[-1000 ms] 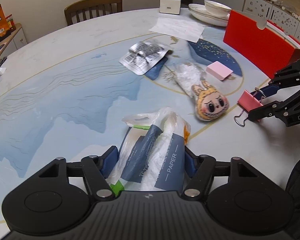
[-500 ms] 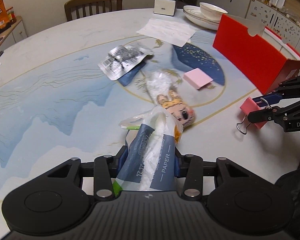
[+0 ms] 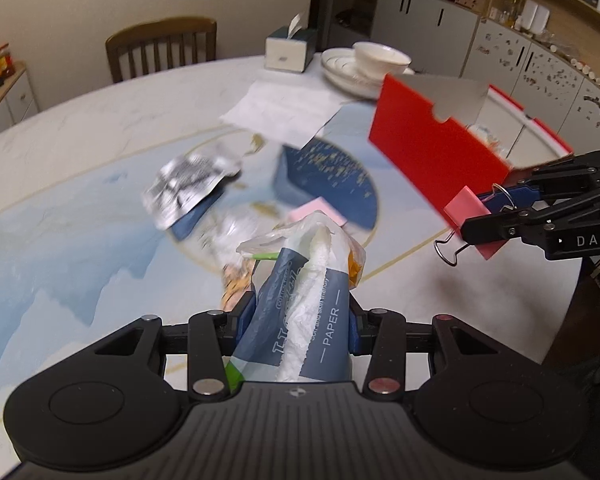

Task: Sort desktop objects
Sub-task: 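Carry the tissue pack and pink binder clip with both grippers into the box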

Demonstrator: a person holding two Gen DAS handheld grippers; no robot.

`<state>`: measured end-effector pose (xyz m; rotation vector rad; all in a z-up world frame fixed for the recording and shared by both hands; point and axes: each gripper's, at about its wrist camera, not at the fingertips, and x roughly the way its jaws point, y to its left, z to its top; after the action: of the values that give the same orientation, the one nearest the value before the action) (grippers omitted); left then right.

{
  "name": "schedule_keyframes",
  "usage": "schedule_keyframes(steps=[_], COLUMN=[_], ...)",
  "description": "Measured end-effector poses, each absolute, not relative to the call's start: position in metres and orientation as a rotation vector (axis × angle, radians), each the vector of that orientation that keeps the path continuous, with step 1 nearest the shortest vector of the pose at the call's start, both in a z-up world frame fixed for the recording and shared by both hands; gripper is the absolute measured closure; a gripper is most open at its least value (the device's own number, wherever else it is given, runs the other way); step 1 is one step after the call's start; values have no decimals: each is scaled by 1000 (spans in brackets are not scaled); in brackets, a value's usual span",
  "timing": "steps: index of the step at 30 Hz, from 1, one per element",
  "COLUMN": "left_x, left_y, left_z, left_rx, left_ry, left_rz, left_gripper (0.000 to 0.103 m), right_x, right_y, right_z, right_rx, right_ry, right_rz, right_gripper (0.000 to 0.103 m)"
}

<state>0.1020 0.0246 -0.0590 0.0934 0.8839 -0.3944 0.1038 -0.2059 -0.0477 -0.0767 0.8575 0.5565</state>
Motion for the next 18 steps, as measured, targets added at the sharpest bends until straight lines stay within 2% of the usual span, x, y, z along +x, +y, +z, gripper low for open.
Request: schedule_keyframes(steps=[18], left_x=[126], left_y=[-72], left_z=[-12], left_rx=[147], left_ry=[763], left_rz=[-492], left_gripper=[61], right_x=[116], right_y=[-282], right_z=[-3], right_rx=[-29], right_ry=[739], right_rz=[484], right_gripper=[70])
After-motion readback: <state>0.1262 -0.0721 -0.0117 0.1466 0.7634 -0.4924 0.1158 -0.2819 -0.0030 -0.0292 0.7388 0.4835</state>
